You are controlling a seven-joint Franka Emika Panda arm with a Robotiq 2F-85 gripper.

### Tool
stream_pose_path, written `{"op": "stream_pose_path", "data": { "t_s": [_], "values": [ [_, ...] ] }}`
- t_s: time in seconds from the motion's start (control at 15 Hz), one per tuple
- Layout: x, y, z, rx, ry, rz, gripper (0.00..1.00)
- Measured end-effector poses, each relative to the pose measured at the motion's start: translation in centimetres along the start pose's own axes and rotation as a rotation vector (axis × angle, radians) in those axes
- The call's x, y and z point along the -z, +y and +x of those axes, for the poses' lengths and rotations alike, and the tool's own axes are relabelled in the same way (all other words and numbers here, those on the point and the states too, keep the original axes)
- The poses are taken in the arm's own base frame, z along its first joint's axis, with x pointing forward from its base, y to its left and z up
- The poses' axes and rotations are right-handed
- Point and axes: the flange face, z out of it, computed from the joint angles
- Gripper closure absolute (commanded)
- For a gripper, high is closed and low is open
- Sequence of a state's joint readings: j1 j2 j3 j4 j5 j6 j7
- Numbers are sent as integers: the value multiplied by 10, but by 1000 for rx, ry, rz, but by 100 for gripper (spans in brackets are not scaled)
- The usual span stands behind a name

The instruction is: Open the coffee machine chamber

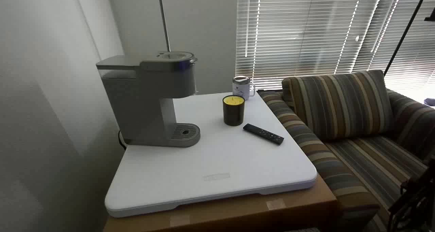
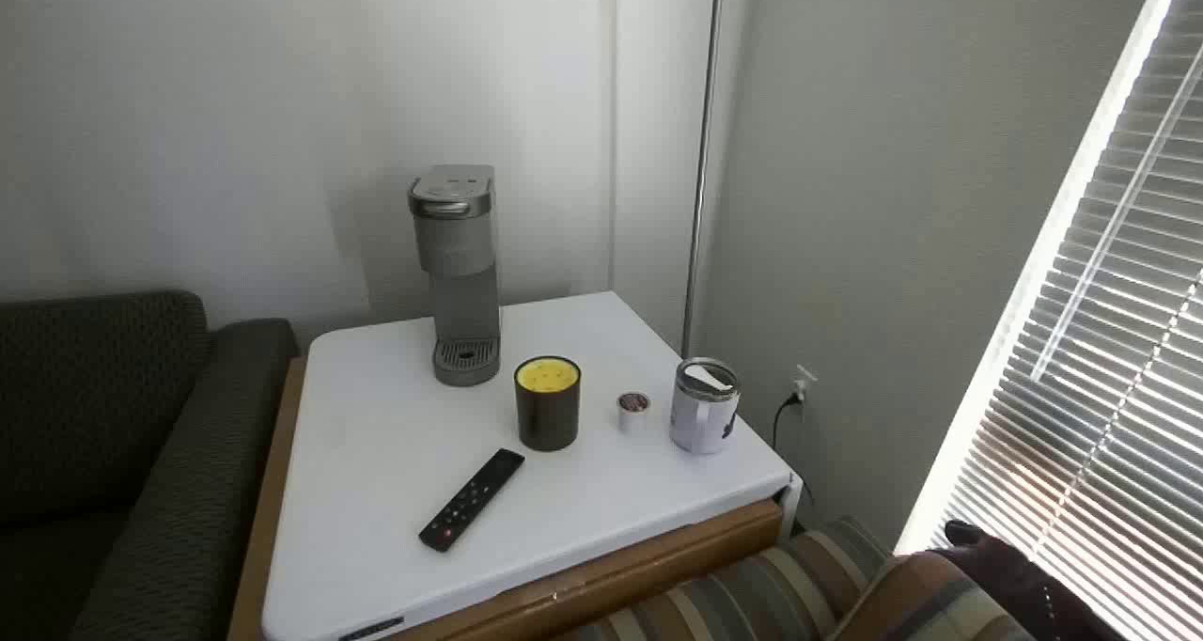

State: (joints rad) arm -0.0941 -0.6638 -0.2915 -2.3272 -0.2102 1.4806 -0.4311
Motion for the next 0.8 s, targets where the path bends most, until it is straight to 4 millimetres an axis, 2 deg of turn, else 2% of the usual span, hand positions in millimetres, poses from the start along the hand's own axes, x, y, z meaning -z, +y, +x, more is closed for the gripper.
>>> {"op": "stream_pose_path", "data": {
  "t_s": [0.27, 0.47, 0.6, 0.8],
  "values": [
    [0, -1, 1, 5, 2, 1, 0],
    [-3, -9, 10, 43, 6, 16, 0],
    [-7, -19, 24, 100, 12, 44, 0],
    [-19, -38, 54, 214, 24, 98, 0]
  ]
}}
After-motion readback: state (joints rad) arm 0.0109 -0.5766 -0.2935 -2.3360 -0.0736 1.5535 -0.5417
